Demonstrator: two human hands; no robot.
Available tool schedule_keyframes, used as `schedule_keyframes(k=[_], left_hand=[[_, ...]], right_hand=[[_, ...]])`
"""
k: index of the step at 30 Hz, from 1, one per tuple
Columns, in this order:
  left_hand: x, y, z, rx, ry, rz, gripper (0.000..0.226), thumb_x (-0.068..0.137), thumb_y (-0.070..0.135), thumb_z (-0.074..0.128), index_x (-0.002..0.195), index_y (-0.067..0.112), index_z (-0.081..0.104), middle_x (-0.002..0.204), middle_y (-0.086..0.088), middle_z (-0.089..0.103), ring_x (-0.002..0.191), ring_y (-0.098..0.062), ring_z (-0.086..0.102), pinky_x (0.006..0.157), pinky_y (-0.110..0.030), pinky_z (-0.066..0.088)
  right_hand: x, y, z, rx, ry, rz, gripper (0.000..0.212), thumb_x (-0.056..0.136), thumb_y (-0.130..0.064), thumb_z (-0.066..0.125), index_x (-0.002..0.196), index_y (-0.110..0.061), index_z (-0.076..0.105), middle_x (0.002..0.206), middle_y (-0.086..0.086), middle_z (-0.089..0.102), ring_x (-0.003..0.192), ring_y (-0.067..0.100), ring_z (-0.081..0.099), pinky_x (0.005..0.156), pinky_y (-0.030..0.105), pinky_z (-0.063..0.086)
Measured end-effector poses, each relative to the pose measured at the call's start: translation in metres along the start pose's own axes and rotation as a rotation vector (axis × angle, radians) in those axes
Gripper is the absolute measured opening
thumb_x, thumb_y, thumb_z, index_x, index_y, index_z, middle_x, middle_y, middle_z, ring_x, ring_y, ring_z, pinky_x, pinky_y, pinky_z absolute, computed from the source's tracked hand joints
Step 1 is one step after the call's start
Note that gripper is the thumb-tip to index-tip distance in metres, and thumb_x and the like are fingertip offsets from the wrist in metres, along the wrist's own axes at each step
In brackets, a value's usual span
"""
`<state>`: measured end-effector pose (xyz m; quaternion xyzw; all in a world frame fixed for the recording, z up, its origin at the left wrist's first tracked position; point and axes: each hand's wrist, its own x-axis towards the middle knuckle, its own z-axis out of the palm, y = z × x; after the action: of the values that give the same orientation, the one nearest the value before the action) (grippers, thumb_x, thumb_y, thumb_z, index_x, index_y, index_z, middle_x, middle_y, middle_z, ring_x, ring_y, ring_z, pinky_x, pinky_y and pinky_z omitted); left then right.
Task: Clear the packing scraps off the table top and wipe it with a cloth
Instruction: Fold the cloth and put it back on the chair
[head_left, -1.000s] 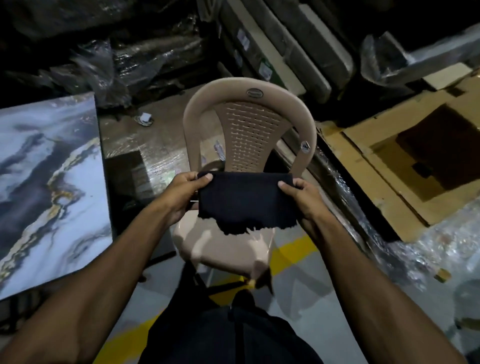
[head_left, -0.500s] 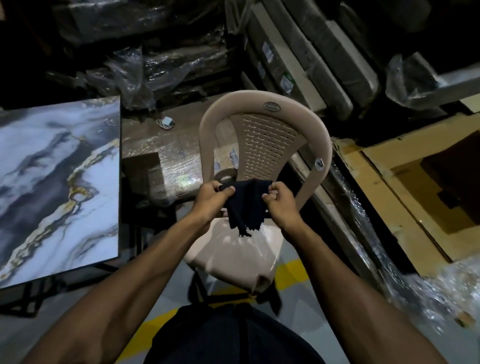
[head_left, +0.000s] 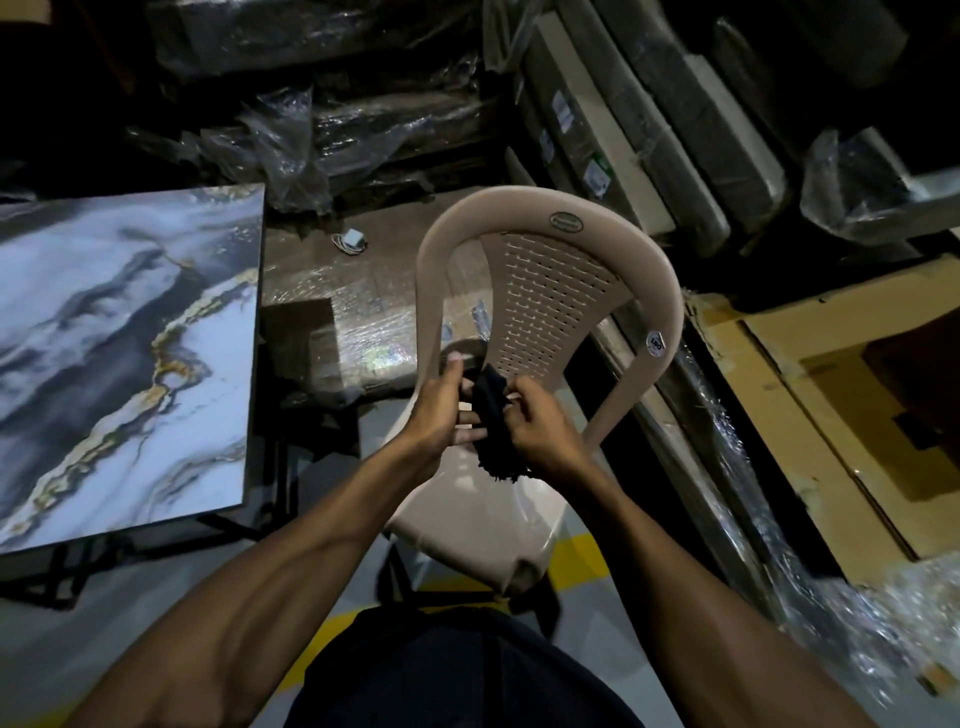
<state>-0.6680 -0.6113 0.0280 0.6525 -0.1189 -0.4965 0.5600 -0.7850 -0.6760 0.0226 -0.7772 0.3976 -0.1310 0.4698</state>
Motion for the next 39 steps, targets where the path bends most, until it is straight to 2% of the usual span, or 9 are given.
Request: schedule_keyframes(k=[7, 12, 17, 19, 26, 29, 33, 37, 39], left_hand=[[0.002, -0.011, -0.007, 0.005, -0.111, -0.021, 0.08, 0.095, 0.065, 0.009, 0.099, 0.009, 0.066, 0.102, -0.012, 0.066, 0.099, -0.029, 0.065, 0.091, -0.039, 0.055], [0.012, -0.015, -0.016, 0.282, 0.011, 0.17, 0.02, 0.099, 0.01, 0.044, 0.088, 0.02, 0.058, 0.084, -0.003, 0.051, 0.071, -0.015, 0.051, 0.058, -0.021, 0.044], [0.019, -0.013, -0.025, 0.714, -0.11, 0.238, 0.04, 0.085, 0.001, 0.06, 0.117, 0.024, 0.064, 0.114, -0.003, 0.042, 0.104, -0.011, 0.043, 0.096, -0.019, 0.033], [0.02, -0.008, -0.027, 0.733, -0.176, 0.231, 0.028, 0.083, 0.006, 0.064, 0.105, 0.024, 0.065, 0.115, -0.004, 0.045, 0.109, -0.012, 0.043, 0.099, -0.022, 0.03], [0.027, 0.002, -0.021, 0.782, -0.371, 0.2, 0.011, 0.093, 0.014, 0.061, 0.086, 0.012, 0.053, 0.073, 0.004, 0.047, 0.069, -0.009, 0.044, 0.061, -0.018, 0.039], [0.035, 0.001, -0.029, 0.707, -0.406, 0.099, 0.022, 0.092, 0.016, 0.063, 0.075, 0.017, 0.049, 0.072, 0.005, 0.053, 0.072, -0.008, 0.051, 0.066, -0.024, 0.047], [0.039, -0.009, -0.034, 0.262, -0.325, -0.058, 0.02, 0.092, 0.008, 0.062, 0.076, 0.013, 0.051, 0.074, 0.0, 0.062, 0.073, -0.011, 0.063, 0.074, -0.032, 0.056], [0.054, -0.029, -0.029, -0.011, -0.063, -0.128, 0.019, 0.091, 0.001, 0.058, 0.087, 0.017, 0.048, 0.076, -0.004, 0.061, 0.057, -0.01, 0.063, 0.06, -0.033, 0.052], [0.069, -0.042, -0.031, -0.023, 0.081, -0.139, 0.023, 0.09, 0.002, 0.06, 0.1, 0.02, 0.049, 0.088, -0.005, 0.062, 0.068, -0.014, 0.062, 0.056, -0.03, 0.051]], right_hand=[[-0.003, 0.01, -0.006, 0.408, -0.019, 0.128, 0.019, 0.094, -0.005, 0.056, 0.107, -0.019, 0.058, 0.09, -0.006, 0.067, 0.079, 0.002, 0.064, 0.062, 0.012, 0.048], [0.003, 0.02, -0.012, 0.46, 0.05, 0.262, 0.031, 0.089, 0.004, 0.048, 0.088, -0.024, 0.061, 0.084, -0.002, 0.067, 0.073, 0.011, 0.063, 0.06, 0.022, 0.05], [0.01, 0.028, -0.021, 0.529, 0.041, 0.31, 0.032, 0.088, 0.007, 0.046, 0.083, -0.018, 0.065, 0.078, 0.003, 0.067, 0.074, 0.017, 0.06, 0.064, 0.027, 0.046], [0.009, 0.029, -0.025, 0.572, 0.024, 0.326, 0.032, 0.089, 0.008, 0.043, 0.087, -0.015, 0.065, 0.08, 0.007, 0.067, 0.075, 0.018, 0.061, 0.066, 0.027, 0.047], [0.015, 0.041, -0.031, 0.547, -0.033, 0.346, 0.029, 0.089, 0.007, 0.046, 0.093, -0.013, 0.067, 0.084, 0.01, 0.069, 0.072, 0.019, 0.063, 0.062, 0.025, 0.051], [0.02, 0.047, -0.031, 0.461, -0.046, 0.353, 0.023, 0.093, 0.002, 0.051, 0.09, -0.015, 0.066, 0.079, 0.006, 0.068, 0.067, 0.017, 0.062, 0.058, 0.026, 0.048], [0.031, 0.049, -0.024, 0.408, -0.012, 0.349, 0.017, 0.096, -0.008, 0.055, 0.082, -0.017, 0.061, 0.07, -0.002, 0.061, 0.06, 0.008, 0.058, 0.051, 0.018, 0.044], [0.04, 0.054, 0.001, 0.481, -0.028, 0.396, 0.012, 0.095, -0.017, 0.06, 0.097, -0.006, 0.066, 0.086, 0.007, 0.071, 0.078, 0.018, 0.069, 0.065, 0.028, 0.057], [0.041, 0.065, 0.017, 0.566, -0.039, 0.496, 0.023, 0.09, -0.015, 0.068, 0.109, -0.002, 0.065, 0.098, 0.013, 0.072, 0.087, 0.026, 0.071, 0.069, 0.035, 0.059]])
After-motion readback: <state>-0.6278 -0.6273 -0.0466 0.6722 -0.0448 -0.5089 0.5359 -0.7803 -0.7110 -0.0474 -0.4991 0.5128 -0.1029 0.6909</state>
